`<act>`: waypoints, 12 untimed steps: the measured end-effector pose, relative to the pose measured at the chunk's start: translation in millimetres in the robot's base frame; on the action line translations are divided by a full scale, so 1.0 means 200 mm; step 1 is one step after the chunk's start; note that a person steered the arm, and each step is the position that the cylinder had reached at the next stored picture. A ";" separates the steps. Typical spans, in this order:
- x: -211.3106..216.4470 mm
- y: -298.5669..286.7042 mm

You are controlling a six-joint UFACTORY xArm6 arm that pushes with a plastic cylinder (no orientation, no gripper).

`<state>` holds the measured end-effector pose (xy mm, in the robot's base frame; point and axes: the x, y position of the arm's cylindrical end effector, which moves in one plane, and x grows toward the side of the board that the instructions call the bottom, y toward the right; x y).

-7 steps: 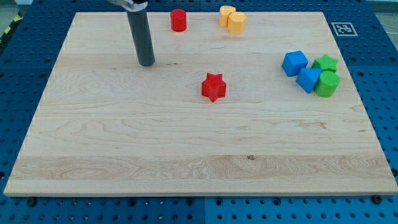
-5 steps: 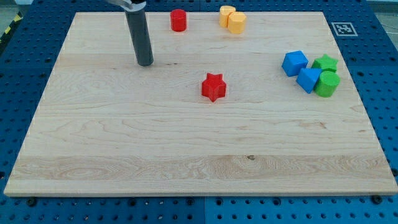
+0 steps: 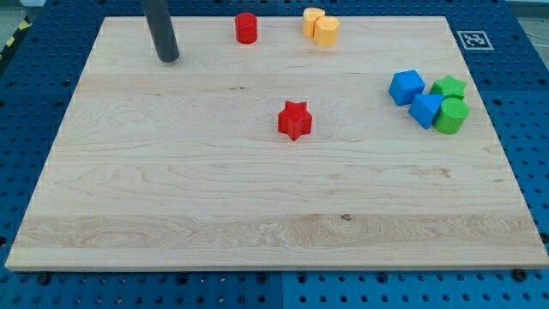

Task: Move the red circle into red star

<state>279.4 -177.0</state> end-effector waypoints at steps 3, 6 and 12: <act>-0.26 0.00; -0.31 0.00; -0.44 0.06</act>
<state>191.2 -166.0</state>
